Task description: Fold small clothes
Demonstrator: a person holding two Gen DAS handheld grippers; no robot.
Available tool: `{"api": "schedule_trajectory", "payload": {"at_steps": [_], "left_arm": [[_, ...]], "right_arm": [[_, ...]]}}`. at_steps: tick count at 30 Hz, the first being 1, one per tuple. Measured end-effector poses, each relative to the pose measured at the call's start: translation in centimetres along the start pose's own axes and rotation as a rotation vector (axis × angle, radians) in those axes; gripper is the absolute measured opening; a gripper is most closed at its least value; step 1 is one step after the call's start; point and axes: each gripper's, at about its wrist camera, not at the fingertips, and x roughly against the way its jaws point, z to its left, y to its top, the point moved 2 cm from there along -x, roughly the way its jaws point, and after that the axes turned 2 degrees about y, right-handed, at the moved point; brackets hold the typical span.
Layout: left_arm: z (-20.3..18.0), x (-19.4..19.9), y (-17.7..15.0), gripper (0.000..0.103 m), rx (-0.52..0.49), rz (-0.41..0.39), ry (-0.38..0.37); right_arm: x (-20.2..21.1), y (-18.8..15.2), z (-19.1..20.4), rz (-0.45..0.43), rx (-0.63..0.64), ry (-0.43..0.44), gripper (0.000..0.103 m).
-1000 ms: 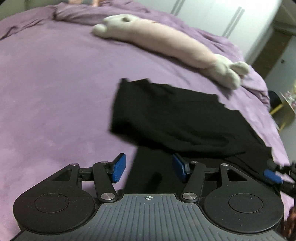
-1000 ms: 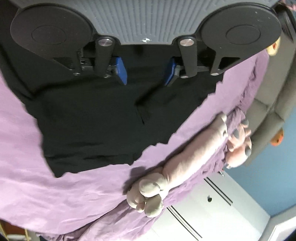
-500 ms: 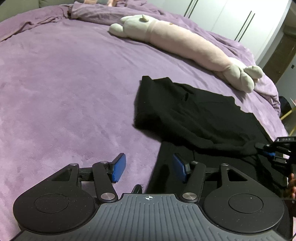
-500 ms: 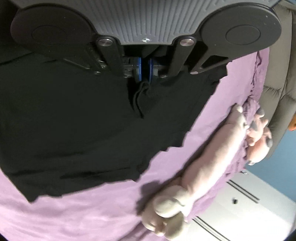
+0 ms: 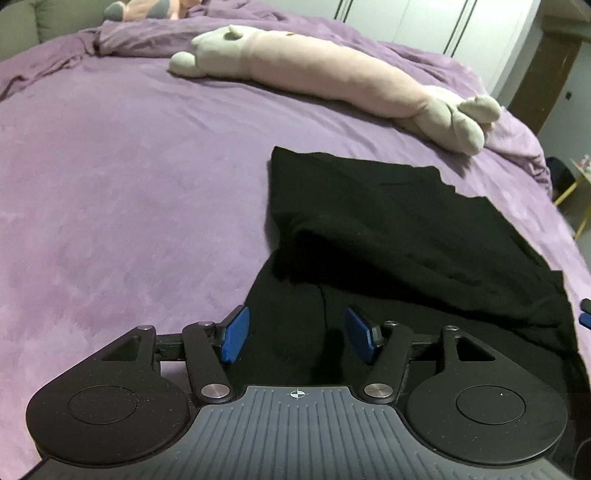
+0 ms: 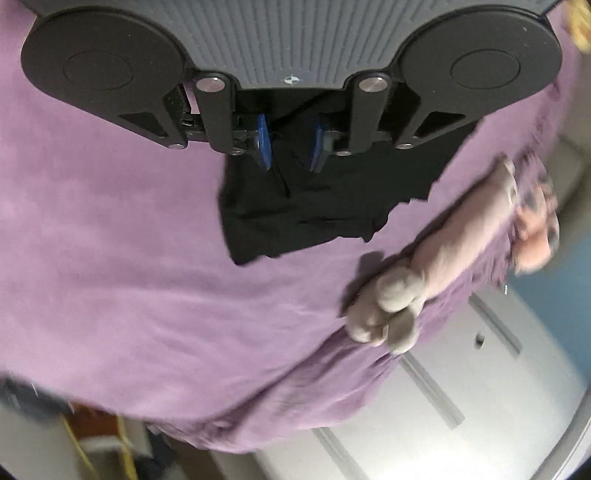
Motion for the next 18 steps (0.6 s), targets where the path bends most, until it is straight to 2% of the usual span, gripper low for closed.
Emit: {"api": "schedule_trajectory", "payload": {"at_steps": [2, 8, 10, 14, 18], "left_arm": [[-0.2, -0.1, 0.2, 0.065, 0.002, 0.003, 0.013], [-0.3, 0.1, 0.1, 0.065, -0.005, -0.001, 0.025], [-0.3, 0.2, 0.0, 0.065, -0.011, 0.001, 0.028], [-0.4, 0.2, 0.0, 0.065, -0.021, -0.003, 0.027], [-0.4, 0.2, -0.2, 0.065, -0.032, -0.004, 0.033]], "right_arm": [[-0.5, -0.2, -0.5, 0.023, -0.049, 0.027, 0.033], [-2.4, -1.0, 0.2, 0.076, -0.109, 0.034, 0.033], [-2.6, -1.0, 0.7, 0.087, -0.138, 0.008, 0.033], [-3.5, -1.4, 1.3, 0.147, -0.212, 0.038, 0.033], [-5.0, -1.3, 1.8, 0.189, -0.273, -0.021, 0.035]]}}
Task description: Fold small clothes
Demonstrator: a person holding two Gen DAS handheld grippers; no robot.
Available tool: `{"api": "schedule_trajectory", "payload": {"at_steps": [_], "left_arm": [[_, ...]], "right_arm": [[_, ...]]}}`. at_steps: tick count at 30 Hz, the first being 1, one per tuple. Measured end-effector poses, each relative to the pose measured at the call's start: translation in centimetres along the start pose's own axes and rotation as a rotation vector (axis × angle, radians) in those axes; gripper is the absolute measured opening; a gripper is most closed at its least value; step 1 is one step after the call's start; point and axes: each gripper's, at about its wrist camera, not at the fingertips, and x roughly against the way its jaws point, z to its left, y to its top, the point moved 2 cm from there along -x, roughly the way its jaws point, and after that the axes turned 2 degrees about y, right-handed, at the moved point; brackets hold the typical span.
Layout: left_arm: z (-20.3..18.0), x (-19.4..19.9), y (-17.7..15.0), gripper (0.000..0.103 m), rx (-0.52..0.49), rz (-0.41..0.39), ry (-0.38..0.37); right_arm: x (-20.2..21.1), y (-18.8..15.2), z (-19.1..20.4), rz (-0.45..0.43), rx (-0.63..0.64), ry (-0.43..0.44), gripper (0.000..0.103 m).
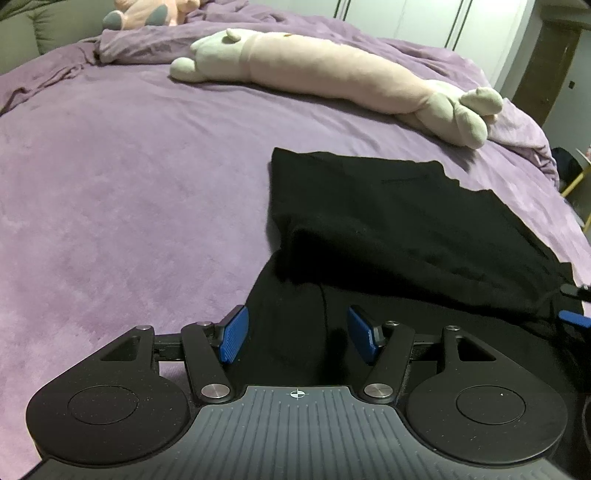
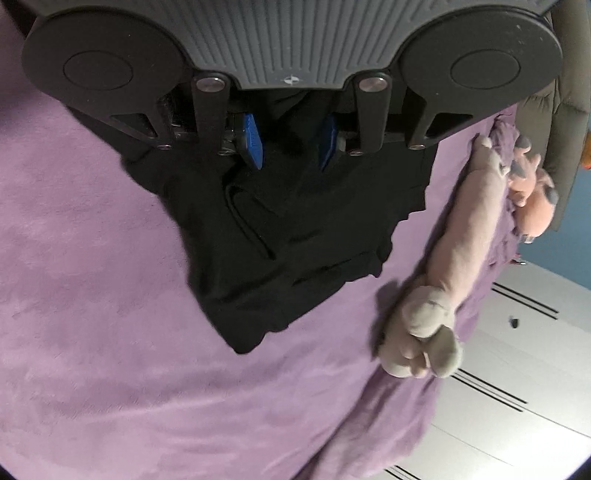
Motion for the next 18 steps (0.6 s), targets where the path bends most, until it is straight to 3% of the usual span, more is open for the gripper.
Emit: {"api": "schedule_trajectory", "payload": {"at_steps": [7, 8, 9, 10, 13, 18], "left_arm": [[-0.2, 0.0, -0.3, 0.065, -0.023, 0.0, 0.008], [-0.2, 0.1, -0.2, 0.065, -0.025, -0.001, 0.005], [-0.2, 0.2, -0.2, 0.065, -0.029, -0.002, 0.003], [-0.2, 0.3, -0.1, 0.065, -0.032, -0.005, 0.002], [-0.3, 0.5, 0.5, 0.065, -0.033, -0.021, -0.011], [-0.9, 0.6, 1.7, 0.065, -0.031, -0.051, -0.022]], "right_arm": [[-2.8, -0.3, 2.7, 0.043, 0.059, -0.184, 0.038], [-2.9, -0.4, 2.9, 0.042, 0.073, -0.199, 0.031], [-2.8, -0.4, 3.1, 0.037, 0.089, -0.214, 0.014], [-2.5, -0.5, 3.1, 0.03, 0.105, -0.211, 0.007], [-0.6, -0.1, 1.8, -0.015, 0.075, -0.087, 0.001], [5.1, -0.4, 0.0, -0.206, 0.17, 0.117, 0.001]]}}
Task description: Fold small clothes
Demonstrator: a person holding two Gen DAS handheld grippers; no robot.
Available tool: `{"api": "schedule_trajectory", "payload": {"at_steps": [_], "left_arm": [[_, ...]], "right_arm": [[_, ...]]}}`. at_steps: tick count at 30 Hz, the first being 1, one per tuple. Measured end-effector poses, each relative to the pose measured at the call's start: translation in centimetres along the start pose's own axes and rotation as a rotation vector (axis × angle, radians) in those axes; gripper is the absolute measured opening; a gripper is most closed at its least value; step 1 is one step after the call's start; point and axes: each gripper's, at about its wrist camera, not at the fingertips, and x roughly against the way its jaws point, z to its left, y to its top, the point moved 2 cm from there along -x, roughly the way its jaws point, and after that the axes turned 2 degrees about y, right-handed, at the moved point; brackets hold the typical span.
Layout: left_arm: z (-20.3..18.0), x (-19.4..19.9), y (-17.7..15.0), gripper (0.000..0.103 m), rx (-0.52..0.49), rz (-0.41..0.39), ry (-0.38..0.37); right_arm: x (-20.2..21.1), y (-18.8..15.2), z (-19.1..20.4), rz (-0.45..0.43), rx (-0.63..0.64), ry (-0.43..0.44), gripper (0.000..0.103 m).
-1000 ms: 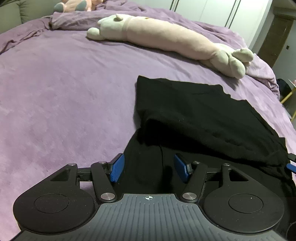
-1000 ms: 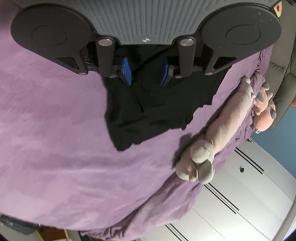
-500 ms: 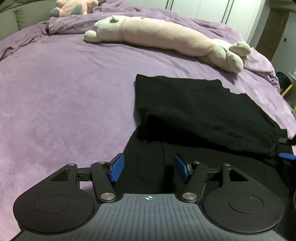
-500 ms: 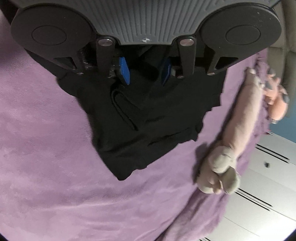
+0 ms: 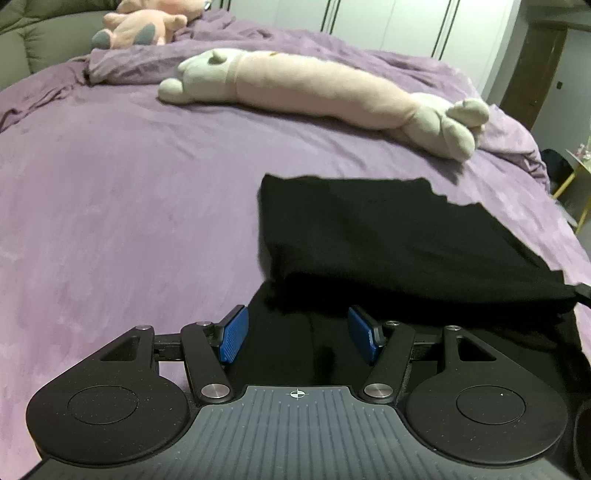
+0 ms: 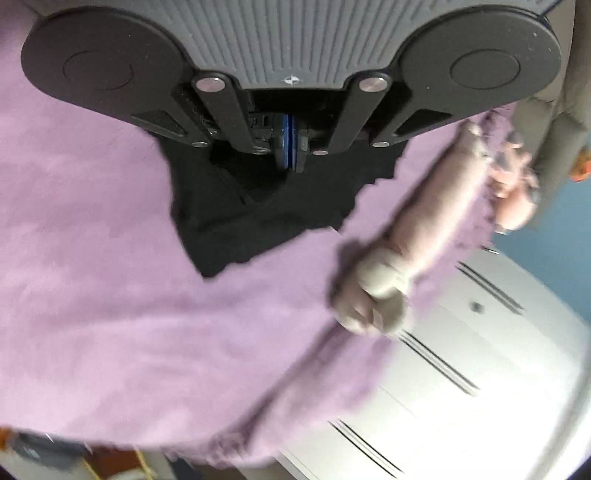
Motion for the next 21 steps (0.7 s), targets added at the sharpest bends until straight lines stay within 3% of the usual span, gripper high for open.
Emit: {"api": "schedule_trajectory", "payload": {"at_steps": [4, 7, 10, 12, 13, 17, 19, 21], "left_arm": [[-1.1, -1.1, 0.7, 0.066, -0.02, 0.003, 0.012], [-1.7, -1.9, 1.0, 0.066, -0.033, 0.023, 0.014], [-2.0, -2.5, 1.1, 0.066, -0.069, 0.033, 0.034], [-2.0, -2.9, 1.0, 0.066, -0.085, 0.047, 0.044], [-2.0, -3.1, 1.0, 0.066, -0.089, 0.054, 0.045], [-2.2, -3.8, 0.7, 0.066, -0.107, 0.078, 0.049], [-2.5, -4.1, 0.7, 0.066, -0.125, 0.084, 0.054], [-2.8, -4.4, 0.8, 0.066, -0.144, 0.086, 0.062]], "right_arm": [[-0.3, -1.1, -3.2, 0.09, 0.056, -0.151, 0.001], [-0.2, -1.5, -4.2, 0.11, 0.031, -0.125, 0.001], [-0.5, -1.2, -4.1, 0.115, 0.004, -0.076, 0.01], [-0.8, -0.6, -4.2, 0.099, -0.044, -0.044, 0.03], [-0.9, -0.3, -4.3, 0.084, -0.076, -0.025, 0.031], [-2.8, 0.1, -4.0, 0.102, -0.097, -0.026, 0.028], [-4.2, 0.1, -3.0, 0.15, -0.021, -0.071, 0.01], [-4.2, -0.1, -1.6, 0.139, 0.072, -0.086, 0.005]]}}
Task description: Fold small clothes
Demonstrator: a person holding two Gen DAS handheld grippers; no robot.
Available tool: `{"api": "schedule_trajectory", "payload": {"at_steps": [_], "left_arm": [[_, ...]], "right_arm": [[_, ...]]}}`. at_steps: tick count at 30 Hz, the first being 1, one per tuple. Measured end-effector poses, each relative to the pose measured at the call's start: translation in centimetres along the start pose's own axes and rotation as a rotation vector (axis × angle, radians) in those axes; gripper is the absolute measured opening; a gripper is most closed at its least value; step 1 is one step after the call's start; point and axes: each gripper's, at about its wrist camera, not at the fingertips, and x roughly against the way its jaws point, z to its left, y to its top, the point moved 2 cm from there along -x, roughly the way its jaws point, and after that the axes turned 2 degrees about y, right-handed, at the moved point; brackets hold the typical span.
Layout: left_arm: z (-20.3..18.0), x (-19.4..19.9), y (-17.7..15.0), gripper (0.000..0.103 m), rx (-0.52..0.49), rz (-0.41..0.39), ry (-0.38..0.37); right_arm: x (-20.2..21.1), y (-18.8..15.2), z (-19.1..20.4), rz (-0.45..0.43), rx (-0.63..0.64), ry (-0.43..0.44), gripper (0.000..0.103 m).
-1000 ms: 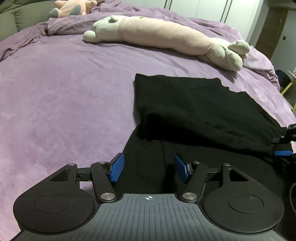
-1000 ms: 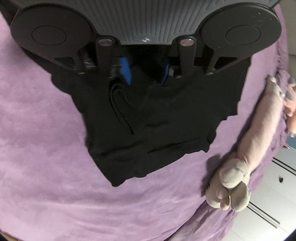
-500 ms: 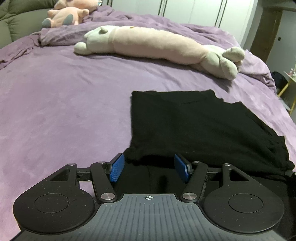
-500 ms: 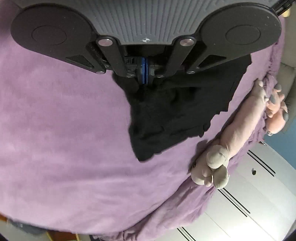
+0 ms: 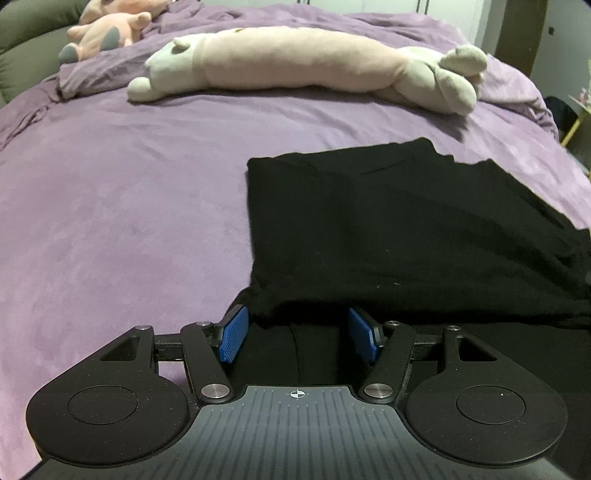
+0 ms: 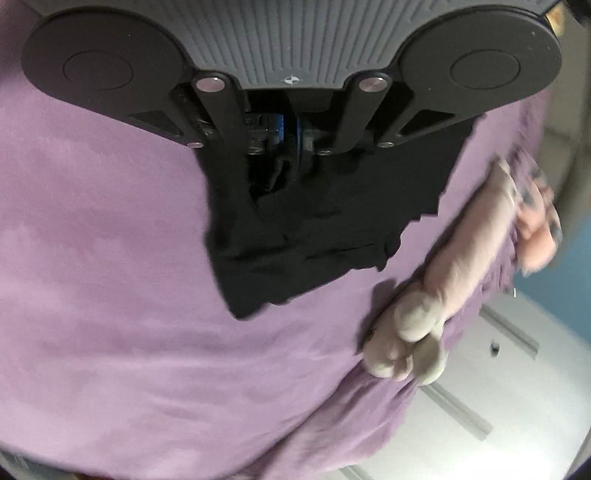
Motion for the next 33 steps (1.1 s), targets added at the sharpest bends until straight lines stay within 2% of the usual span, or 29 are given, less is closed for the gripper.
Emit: {"api": "schedule_trajectory", "payload": {"at_steps": [1, 4, 5, 6, 8, 9, 11, 13, 14, 16, 18, 20, 22, 28, 29, 31, 33], "left_arm": [[0.0, -0.1, 0.1, 0.066, -0.006, -0.001, 0.006], [0.1, -0.4, 0.1, 0.066, -0.002, -0.007, 0.02], [0.2, -0.6, 0.1, 0.066, 0.0, -0.002, 0.023], [0.3, -0.8, 0.1, 0.066, 0.002, 0.003, 0.024], [0.4, -1.1, 0.1, 0.066, 0.007, 0.009, 0.028], [0.5, -1.1, 0.1, 0.066, 0.008, 0.011, 0.029], [0.6, -1.0, 0.2, 0.066, 0.009, 0.007, 0.025], [0.7, -1.1, 0.3, 0.067, 0.005, 0.009, 0.027], [0.6, -1.2, 0.4, 0.067, 0.005, 0.013, 0.032], [0.7, -1.5, 0.5, 0.067, 0.011, 0.016, 0.037], [0.9, -1.9, 0.6, 0.07, 0.02, 0.017, 0.06], [1.3, -2.4, 0.6, 0.073, 0.026, 0.031, 0.093], [1.9, -2.6, 0.6, 0.073, 0.028, 0.035, 0.095], [3.4, -2.5, 1.0, 0.074, 0.021, 0.069, 0.143], [3.7, -2.4, 1.0, 0.074, 0.036, 0.078, 0.145], [4.2, -1.9, 1.1, 0.073, 0.062, 0.092, 0.2], [4.8, -1.2, 0.9, 0.072, 0.098, 0.109, 0.209]], "right_arm": [[0.9, 0.1, 0.5, -0.061, 0.032, 0.019, 0.005], [4.4, 0.2, 0.3, -0.273, 0.014, 0.136, 0.005], [4.8, 0.0, 0.1, -0.298, 0.017, 0.116, 0.007], [4.5, -0.2, -0.1, -0.287, 0.042, 0.07, 0.011], [2.8, -0.7, -0.8, -0.158, 0.079, -0.014, 0.013], [2.3, -1.0, -1.5, -0.105, 0.056, -0.046, 0.014], [3.0, -1.1, -2.4, -0.141, -0.007, -0.022, 0.017], [4.0, -1.0, -2.6, -0.192, -0.025, -0.034, 0.03], [4.2, -1.0, -2.4, -0.193, -0.013, -0.028, 0.033], [3.3, -1.2, -1.8, -0.13, 0.036, -0.024, 0.031], [1.7, -1.6, -1.1, -0.046, 0.138, -0.086, 0.026], [1.7, -1.9, -0.4, -0.053, 0.231, -0.147, 0.025], [2.4, -1.9, -0.1, -0.056, 0.254, -0.194, 0.026], [6.7, -3.4, 1.7, -0.1, 0.318, -0.094, 0.029], [7.3, -3.8, 2.1, -0.101, 0.33, -0.058, 0.031], [9.1, -4.4, 3.0, -0.118, 0.337, 0.029, 0.037], [10.9, -5.2, 3.6, -0.125, 0.319, 0.146, 0.047]]}}
